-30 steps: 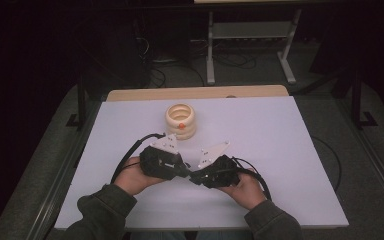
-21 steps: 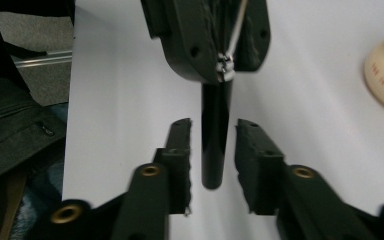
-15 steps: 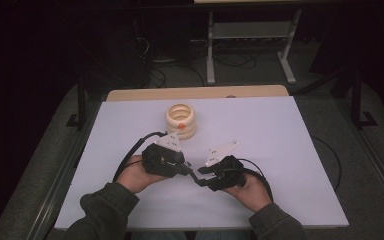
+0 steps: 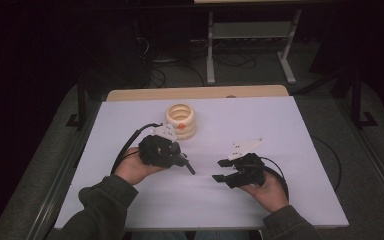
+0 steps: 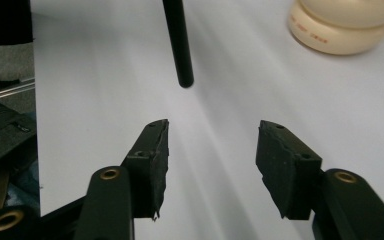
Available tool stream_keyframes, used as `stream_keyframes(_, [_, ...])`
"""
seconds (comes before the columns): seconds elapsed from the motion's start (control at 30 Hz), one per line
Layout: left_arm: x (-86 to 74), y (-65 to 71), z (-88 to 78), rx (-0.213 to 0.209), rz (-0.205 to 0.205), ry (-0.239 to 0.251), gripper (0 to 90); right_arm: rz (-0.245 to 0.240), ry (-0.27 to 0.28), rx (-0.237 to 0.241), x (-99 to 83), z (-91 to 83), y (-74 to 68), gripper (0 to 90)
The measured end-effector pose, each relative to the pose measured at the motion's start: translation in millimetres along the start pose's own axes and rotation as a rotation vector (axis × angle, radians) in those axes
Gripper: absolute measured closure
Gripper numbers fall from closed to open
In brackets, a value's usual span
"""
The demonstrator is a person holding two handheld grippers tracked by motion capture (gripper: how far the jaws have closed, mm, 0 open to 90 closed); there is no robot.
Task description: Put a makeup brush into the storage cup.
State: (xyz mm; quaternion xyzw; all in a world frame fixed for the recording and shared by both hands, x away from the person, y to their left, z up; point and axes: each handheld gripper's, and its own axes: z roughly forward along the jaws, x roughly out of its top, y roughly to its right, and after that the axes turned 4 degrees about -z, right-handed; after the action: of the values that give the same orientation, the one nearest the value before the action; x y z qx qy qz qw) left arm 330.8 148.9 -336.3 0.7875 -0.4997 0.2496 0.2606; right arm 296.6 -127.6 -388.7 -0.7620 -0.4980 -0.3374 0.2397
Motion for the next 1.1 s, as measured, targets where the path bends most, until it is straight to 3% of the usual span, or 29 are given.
stream_keyframes(0.7, [12.7, -26.2, -8.4, 0.024, -0.059, -0.001, 77.4, 0.072, 0.018, -0.073, -25.6, -28.0, 16.2, 33.8])
stream_keyframes(1.1, [25.2, -43.8, -16.2, 0.037, -0.079, 0.007, 77.4, 0.094, 0.029, -0.087, -32.0, -35.6, 22.3, 31.4])
